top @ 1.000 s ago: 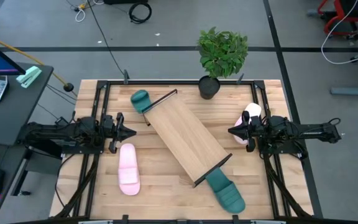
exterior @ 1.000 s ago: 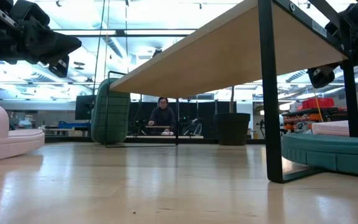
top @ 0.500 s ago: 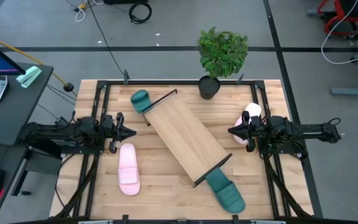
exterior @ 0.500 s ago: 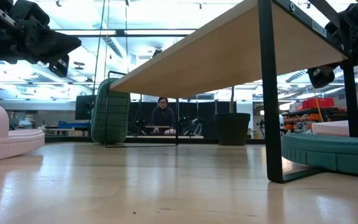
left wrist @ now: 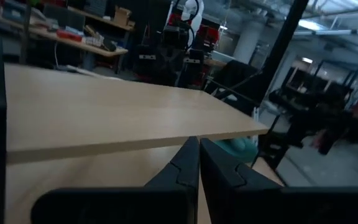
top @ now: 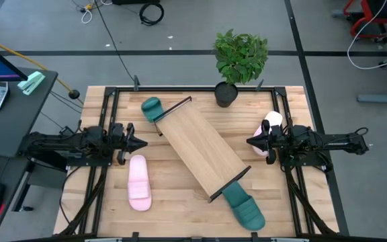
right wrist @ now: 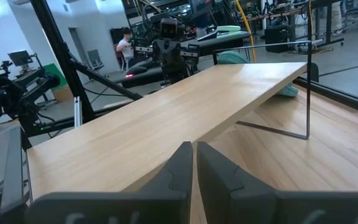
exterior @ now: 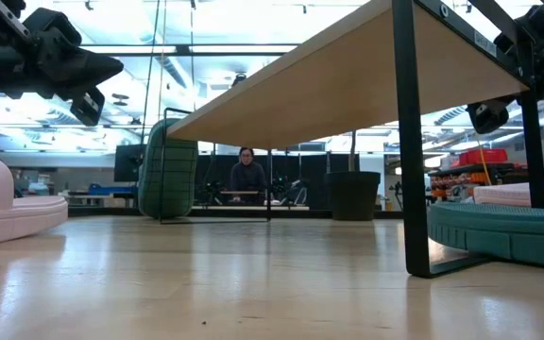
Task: Pick and place slides into the shelf
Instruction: Put the top green slide on the shelf
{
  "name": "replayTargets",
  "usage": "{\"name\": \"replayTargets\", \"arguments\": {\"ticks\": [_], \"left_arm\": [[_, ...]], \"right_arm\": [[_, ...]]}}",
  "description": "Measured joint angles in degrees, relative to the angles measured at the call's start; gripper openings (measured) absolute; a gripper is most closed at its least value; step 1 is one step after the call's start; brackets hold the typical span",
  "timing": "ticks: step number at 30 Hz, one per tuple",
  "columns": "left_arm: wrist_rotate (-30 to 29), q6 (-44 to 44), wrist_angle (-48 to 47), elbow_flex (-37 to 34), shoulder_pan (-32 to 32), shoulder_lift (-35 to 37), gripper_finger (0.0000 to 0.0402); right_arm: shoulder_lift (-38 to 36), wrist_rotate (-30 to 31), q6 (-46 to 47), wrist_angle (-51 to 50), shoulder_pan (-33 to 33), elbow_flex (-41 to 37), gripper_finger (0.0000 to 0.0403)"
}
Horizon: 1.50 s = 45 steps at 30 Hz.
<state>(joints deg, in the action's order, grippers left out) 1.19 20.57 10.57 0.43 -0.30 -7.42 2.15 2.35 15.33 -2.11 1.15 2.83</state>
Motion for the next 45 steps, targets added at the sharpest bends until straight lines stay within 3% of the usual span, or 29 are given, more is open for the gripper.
{"name": "replayTargets", "arguments": {"ticks": [6, 10, 15, 21, 26, 31, 35, 41, 45], "left_arm": [[-2.4, 5.8, 0.3, 0.0, 0.0, 0.0, 0.0016], [-7.3, 10.6, 0.5, 0.0, 0.0, -0.1, 0.001], [-9.7, 18.0, 5.8, 0.0, 0.0, -0.1, 0.0015], [-9.5, 5.6, 6.9, 5.0, 0.0, -0.8, 0.0009], [-9.8, -5.5, 5.9, 11.7, 0.2, -3.7, 0.0005], [-14.8, -7.7, 3.8, 17.1, 0.4, -8.0, 0.0021], [-19.5, -7.5, 4.2, 22.2, 0.5, -11.9, 0.0038], [-21.9, -9.4, 4.2, 30.5, 0.5, -18.3, 0.0055], [-24.9, -9.9, 4.1, 36.0, 0.5, -22.8, 0.0059]], "right_arm": [[0.0, 0.3, 2.3, 0.4, 0.0, 0.0, 0.003], [0.0, 0.7, 15.5, 2.4, 0.0, 0.0, 0.003], [0.0, 6.1, 30.1, 5.6, 0.0, 0.0, 0.003], [0.4, 5.9, 32.4, 6.7, 0.0, 2.7, 0.003], [2.3, 6.6, 27.9, -9.1, 0.0, 14.3, 0.002], [7.3, 6.6, 27.2, -26.3, 0.0, 27.6, 0.0008], [11.7, 6.6, 25.3, -32.2, 0.0, 36.8, 0.001], [17.7, 6.4, 28.5, -39.6, 0.0, 49.1, 0.0021], [20.9, 6.2, 25.1, -45.7, 0.0, 56.8, 0.002]]}}
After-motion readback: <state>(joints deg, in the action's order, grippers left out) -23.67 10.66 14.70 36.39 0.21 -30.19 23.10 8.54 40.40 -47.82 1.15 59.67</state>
